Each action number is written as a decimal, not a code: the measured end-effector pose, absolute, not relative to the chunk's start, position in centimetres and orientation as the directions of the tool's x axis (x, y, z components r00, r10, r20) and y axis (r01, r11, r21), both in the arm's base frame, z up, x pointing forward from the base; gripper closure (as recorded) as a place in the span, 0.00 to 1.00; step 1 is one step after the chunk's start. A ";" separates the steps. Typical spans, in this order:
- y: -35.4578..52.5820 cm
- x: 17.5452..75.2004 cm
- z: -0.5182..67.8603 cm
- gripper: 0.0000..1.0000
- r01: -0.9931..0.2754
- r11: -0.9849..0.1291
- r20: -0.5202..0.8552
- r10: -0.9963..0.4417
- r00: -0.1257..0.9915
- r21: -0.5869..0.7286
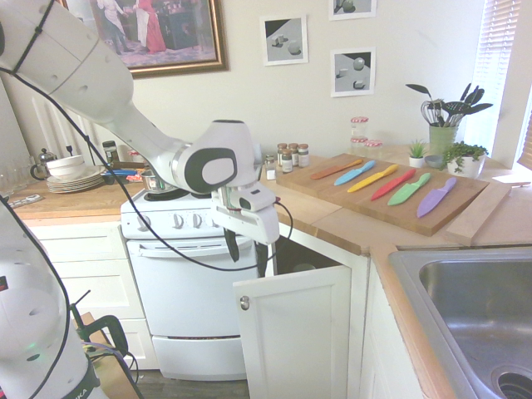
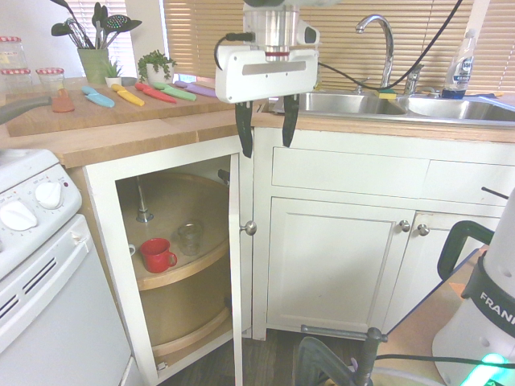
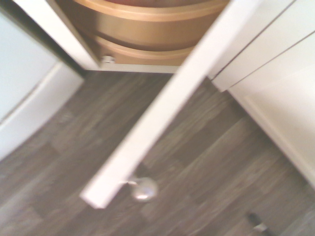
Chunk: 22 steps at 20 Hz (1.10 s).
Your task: Close the cabinet
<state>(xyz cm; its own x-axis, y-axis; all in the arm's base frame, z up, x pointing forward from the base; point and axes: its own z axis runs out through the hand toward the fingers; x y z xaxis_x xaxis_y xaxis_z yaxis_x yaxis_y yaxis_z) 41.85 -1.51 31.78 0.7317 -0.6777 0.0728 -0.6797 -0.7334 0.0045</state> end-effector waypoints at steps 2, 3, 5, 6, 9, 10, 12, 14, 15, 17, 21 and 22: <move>-2.3 41.9 29.8 0.00 -0.646 -0.763 0.100 -0.643 0.759 -0.002; -2.5 42.1 28.8 0.00 -0.628 -0.778 0.109 -0.625 0.773 -0.005; -2.8 42.5 26.5 0.00 -0.593 -0.805 0.124 -0.589 0.798 -0.006; -2.8 42.7 25.5 0.00 -0.574 -0.819 0.132 -0.570 0.811 -0.008; -3.0 43.7 22.9 0.00 -0.514 -0.858 0.158 -0.509 0.846 -0.008; -3.2 44.2 22.3 0.00 -0.489 -0.872 0.178 -0.483 0.857 -0.008; -3.7 45.3 21.5 0.00 -0.450 -0.893 0.216 -0.441 0.871 -0.008; -3.8 46.3 20.7 0.00 -0.415 -0.910 0.220 -0.403 0.888 0.008; -3.9 46.9 20.4 0.00 -0.399 -0.917 0.216 -0.385 0.897 0.023; -3.9 47.9 19.9 1.00 -0.380 -0.924 0.210 -0.363 0.908 0.046; -3.9 48.3 19.4 1.00 -0.357 -0.932 0.209 -0.338 0.918 0.061; -3.9 48.3 19.4 1.00 -0.356 -0.932 0.209 -0.337 0.918 0.061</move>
